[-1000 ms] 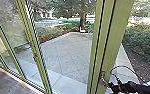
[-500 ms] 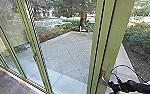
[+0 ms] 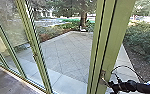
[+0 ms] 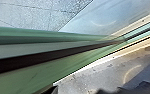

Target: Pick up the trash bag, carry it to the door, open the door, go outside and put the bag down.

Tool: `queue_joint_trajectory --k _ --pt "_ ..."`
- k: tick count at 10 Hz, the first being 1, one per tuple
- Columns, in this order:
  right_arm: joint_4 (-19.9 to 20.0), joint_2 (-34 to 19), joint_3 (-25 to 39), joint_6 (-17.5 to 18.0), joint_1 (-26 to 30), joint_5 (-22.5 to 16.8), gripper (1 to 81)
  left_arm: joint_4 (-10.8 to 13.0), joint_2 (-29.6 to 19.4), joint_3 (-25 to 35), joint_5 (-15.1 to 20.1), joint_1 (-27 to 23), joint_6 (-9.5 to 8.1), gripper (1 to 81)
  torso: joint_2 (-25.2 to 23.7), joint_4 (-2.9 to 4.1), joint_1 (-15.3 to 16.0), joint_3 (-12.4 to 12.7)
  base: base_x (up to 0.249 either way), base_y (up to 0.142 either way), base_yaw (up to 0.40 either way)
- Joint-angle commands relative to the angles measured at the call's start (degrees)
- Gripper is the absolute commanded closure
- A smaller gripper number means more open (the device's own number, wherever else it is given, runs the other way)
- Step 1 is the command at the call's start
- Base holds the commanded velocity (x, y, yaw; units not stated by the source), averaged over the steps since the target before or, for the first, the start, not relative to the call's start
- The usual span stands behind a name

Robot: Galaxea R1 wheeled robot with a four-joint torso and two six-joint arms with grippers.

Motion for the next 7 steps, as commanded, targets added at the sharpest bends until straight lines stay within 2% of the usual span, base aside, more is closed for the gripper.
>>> queue_joint_trajectory --k 1,4,7 --pt "-0.1 3.6 -1.1 1.9 2.9 -9.2 1.0 0.1 -0.5 0.3 4.3 -1.0 0.26 81.1 0.0 0.0 0.1 0.0 0.0 0.0 0.0" --pt "0.2 2.8 -1.2 1.7 4.5 -8.3 1.0 0.1 -0.7 0.3 5.1 -1.0 0.26 81.1 0.0 0.0 0.1 0.0 0.0 0.0 0.0" --pt "0.3 2.3 -1.2 1.8 4.7 -6.9 1.0 0.1 -0.8 0.3 5.1 -1.0 0.26 81.1 0.0 0.0 0.1 -0.1 0.073 0.0 0.0"
